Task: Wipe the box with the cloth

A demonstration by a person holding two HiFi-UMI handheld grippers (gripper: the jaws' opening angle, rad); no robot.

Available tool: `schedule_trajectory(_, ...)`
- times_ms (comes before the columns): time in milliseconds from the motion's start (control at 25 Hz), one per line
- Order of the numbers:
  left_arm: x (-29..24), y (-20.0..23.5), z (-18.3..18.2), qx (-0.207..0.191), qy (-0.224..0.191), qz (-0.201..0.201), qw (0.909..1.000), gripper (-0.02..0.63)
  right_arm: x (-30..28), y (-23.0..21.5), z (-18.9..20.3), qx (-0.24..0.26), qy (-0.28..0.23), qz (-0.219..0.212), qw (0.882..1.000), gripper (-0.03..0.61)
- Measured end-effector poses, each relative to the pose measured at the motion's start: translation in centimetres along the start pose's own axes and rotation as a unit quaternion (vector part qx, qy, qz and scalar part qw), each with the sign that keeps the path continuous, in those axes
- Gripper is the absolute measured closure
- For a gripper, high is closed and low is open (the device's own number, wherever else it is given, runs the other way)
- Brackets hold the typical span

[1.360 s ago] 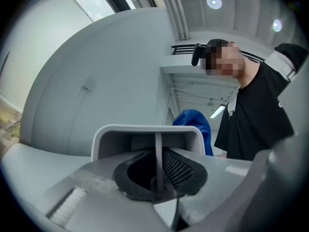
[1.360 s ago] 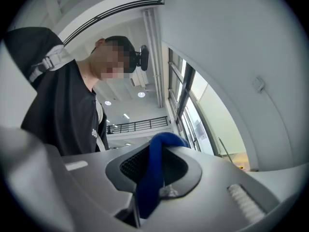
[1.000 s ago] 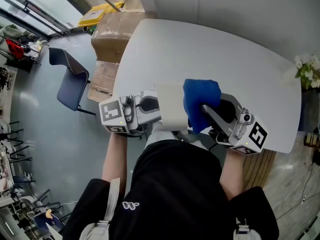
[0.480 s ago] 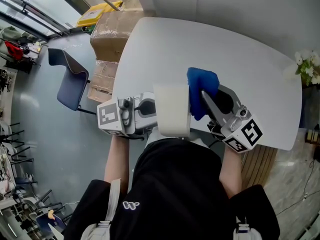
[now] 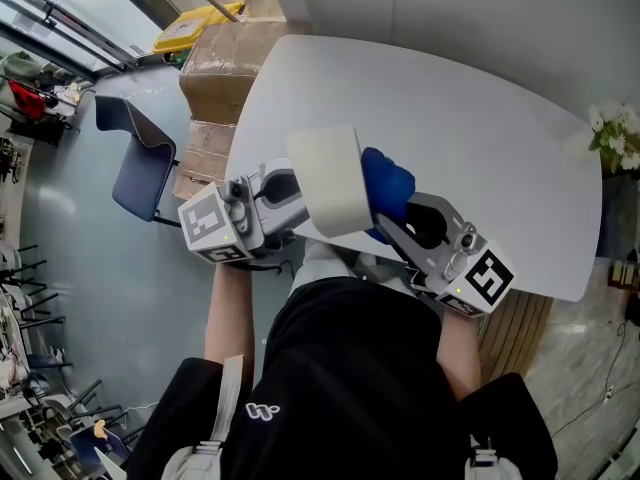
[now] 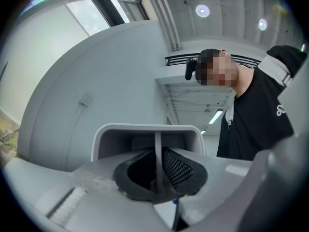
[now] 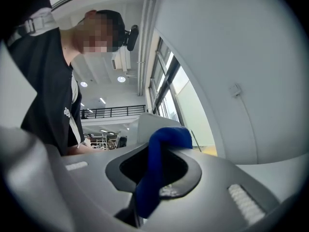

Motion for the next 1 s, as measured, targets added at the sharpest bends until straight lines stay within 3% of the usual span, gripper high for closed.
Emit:
schedule_trajectory(160,-0.1,0.9,1.0,0.002,0.025,-0.030,0.9992,0.563,0.8,0.8,-0.8,-0.019,-0.013,-0.030,0.999,0.522)
schedule_trajectory(360,-0.1,1.1,2.1,-0.038,0.107,-0.051,0.9923,0.563,1.3,0.8,-2.0,-0.027,-0.041,-0.025,0.998,0.523)
schedule_trajectory(480,-0.2,1.2,3.1,-0.061,0.158,-0.062,0.9836,0.563,1.6,0.0,-3.1,-0.011,-0.063,0.008,0.998,0.523)
schedule_trajectory(680,-0.7,1.3,5.8,-0.095,0.234,-0.056,0.9659,0.563,2.7,-2.7,-3.0,0.019,-0.056,0.105,0.993,0.522)
schedule_trajectory(840,-0.8,1.4,7.9,-0.112,0.307,-0.053,0.9435,0.563,2.8,-3.8,-2.3,0.032,-0.038,0.157,0.986,0.522)
schedule_trajectory(1000,-0.9,1.7,11.6,-0.125,0.409,-0.027,0.9034,0.563,2.7,-4.4,-1.6,0.024,-0.031,0.183,0.982,0.522)
Point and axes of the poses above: the fingertips, and each gripper's own axes: x backward along the fingers, y to its left, z out of its underside, the point moved 3 cm from there along x, backward along the fingers, and after that the axes turned 1 degree about -x, right-handed, at the moved point
